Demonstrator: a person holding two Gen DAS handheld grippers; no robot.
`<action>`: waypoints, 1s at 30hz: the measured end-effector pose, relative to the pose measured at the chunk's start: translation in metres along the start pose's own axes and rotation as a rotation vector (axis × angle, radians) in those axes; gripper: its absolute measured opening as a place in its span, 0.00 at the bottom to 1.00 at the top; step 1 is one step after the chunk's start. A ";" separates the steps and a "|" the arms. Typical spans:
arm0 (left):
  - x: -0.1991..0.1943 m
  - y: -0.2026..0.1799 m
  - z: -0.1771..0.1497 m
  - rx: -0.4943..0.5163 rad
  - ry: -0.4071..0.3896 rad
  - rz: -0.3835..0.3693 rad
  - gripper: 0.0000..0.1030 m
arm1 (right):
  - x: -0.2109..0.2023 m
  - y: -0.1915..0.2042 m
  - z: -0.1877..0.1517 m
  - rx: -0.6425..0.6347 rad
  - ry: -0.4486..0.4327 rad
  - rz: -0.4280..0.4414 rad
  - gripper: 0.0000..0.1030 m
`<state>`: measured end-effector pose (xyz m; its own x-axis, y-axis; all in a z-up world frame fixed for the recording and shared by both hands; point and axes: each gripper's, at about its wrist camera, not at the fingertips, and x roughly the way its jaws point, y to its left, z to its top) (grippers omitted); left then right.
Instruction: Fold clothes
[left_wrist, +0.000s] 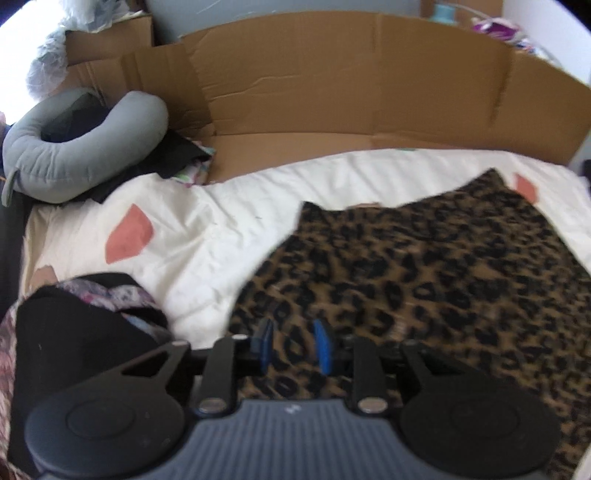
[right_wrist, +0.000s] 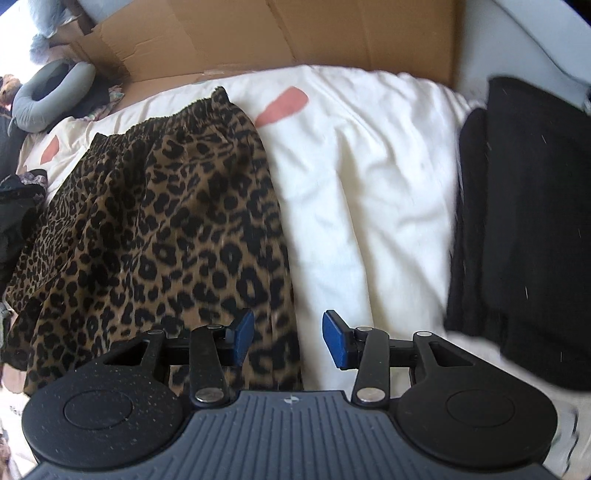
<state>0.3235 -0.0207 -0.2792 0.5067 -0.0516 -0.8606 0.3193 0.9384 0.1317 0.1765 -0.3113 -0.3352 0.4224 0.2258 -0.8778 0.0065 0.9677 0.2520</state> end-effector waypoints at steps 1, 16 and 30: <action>-0.006 -0.006 -0.004 0.005 0.006 -0.008 0.32 | -0.004 -0.001 -0.004 0.010 -0.006 0.002 0.47; -0.083 -0.060 -0.049 -0.028 0.016 -0.072 0.55 | -0.045 -0.007 -0.054 0.137 -0.105 -0.013 0.48; -0.090 -0.086 -0.074 -0.131 0.029 -0.176 0.55 | -0.034 0.002 -0.060 0.178 -0.125 -0.016 0.49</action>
<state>0.1913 -0.0720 -0.2490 0.4287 -0.2101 -0.8787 0.2929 0.9524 -0.0848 0.1081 -0.3102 -0.3293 0.5301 0.1840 -0.8277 0.1694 0.9335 0.3160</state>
